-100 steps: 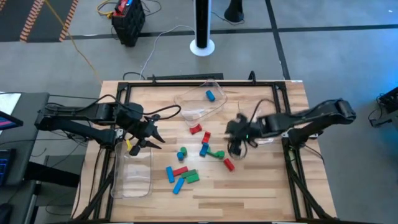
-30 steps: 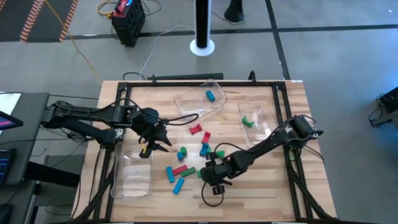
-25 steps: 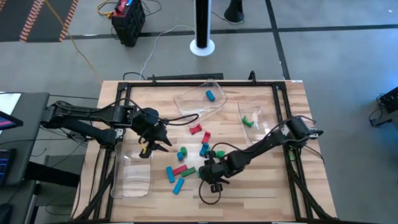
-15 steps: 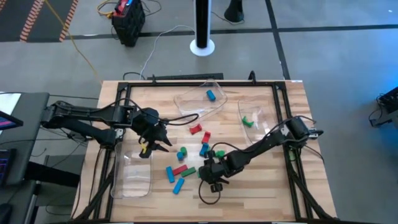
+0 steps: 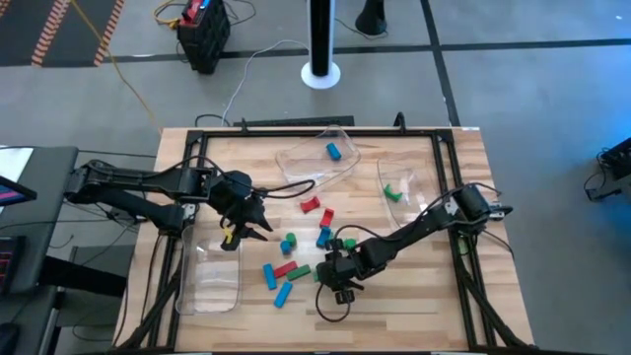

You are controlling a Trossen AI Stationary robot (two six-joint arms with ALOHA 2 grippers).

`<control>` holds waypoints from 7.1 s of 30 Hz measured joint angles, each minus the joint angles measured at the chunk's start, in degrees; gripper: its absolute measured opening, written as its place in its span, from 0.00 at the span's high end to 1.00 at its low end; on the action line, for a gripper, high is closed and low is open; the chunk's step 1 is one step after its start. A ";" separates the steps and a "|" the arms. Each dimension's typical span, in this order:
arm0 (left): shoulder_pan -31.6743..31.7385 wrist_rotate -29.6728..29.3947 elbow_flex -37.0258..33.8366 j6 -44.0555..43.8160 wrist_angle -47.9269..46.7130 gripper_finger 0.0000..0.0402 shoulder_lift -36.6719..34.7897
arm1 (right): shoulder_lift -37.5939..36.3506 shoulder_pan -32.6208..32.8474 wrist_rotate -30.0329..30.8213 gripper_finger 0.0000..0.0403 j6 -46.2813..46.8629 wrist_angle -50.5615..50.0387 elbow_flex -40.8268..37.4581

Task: Sort blocks by size
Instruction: Put the bottom green rectangle block into the left transparent bin

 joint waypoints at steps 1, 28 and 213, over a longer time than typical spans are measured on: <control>-0.01 0.00 0.00 -0.02 -0.01 0.70 0.00 | 0.00 -0.01 0.00 0.45 0.01 0.29 0.01; -0.20 0.01 0.00 -1.53 0.50 0.70 0.00 | 4.48 0.49 0.20 0.74 -0.53 1.11 3.60; -4.84 -13.14 0.00 -18.20 -10.20 0.85 -9.87 | 6.25 4.14 69.67 0.44 -16.38 -41.92 39.66</control>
